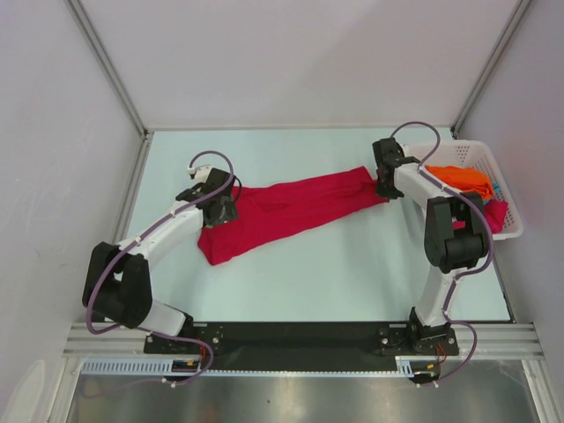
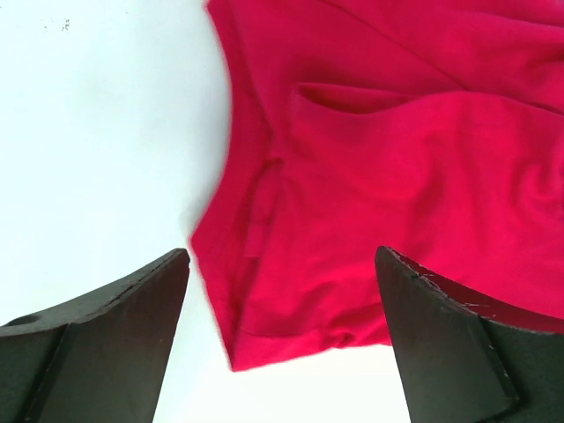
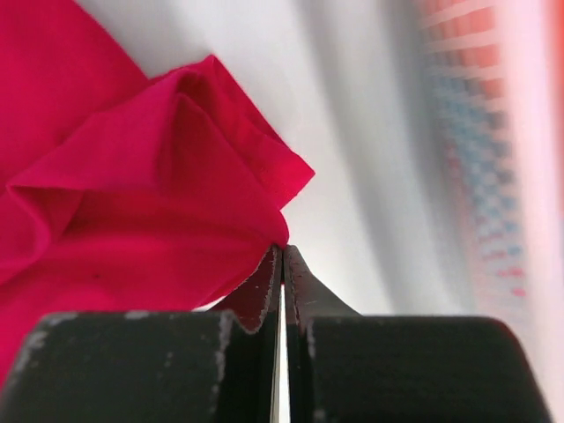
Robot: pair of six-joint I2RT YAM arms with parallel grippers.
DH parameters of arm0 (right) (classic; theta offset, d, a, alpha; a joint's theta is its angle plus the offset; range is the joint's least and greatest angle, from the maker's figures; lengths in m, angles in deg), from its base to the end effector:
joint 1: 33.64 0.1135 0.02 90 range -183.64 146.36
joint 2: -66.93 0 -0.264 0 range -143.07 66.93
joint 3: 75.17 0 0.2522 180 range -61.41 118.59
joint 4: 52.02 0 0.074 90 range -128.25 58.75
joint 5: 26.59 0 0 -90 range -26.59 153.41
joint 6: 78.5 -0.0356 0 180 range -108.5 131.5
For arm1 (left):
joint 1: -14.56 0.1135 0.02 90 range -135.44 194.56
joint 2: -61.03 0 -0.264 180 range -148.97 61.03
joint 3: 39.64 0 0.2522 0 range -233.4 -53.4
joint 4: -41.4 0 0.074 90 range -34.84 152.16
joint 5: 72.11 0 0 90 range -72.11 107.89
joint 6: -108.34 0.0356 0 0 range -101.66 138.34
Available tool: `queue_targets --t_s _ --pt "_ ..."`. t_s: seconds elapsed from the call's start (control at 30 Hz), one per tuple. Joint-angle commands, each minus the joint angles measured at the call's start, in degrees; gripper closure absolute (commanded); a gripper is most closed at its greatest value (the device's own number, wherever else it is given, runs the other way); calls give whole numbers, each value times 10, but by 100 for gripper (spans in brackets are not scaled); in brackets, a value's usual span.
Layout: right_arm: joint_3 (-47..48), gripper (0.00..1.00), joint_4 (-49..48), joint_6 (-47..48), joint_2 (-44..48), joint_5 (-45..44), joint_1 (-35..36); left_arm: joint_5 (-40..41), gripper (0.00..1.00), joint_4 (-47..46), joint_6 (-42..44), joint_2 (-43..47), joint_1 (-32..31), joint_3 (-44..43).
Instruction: Fold and stack the t-shirts
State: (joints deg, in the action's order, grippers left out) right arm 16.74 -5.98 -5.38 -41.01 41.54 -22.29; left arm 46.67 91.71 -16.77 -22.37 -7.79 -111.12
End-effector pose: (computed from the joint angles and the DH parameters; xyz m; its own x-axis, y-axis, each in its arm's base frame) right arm 0.3888 0.0645 0.2005 -0.8323 0.1078 -0.5438 0.2405 0.9540 -0.1789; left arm 0.2705 -0.0927 0.2306 -0.7418 -0.2400 -0.6262 -0.3677 0.9264 0.0805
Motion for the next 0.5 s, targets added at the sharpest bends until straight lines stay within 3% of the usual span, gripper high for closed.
queue_targets --t_s 0.0,0.33,0.37,0.47 --pt "24 100 10 0 15 -72 -20 -5 8 -10 -4 24 -2 3" --pt "52 100 58 -8 -40 -63 -22 -13 8 -18 1 19 -2 4" --pt "59 91 64 -9 -46 -63 -22 -14 8 -18 1 17 -2 4" --pt "73 79 79 -10 -58 -63 -18 -21 8 -20 0 17 -2 7"
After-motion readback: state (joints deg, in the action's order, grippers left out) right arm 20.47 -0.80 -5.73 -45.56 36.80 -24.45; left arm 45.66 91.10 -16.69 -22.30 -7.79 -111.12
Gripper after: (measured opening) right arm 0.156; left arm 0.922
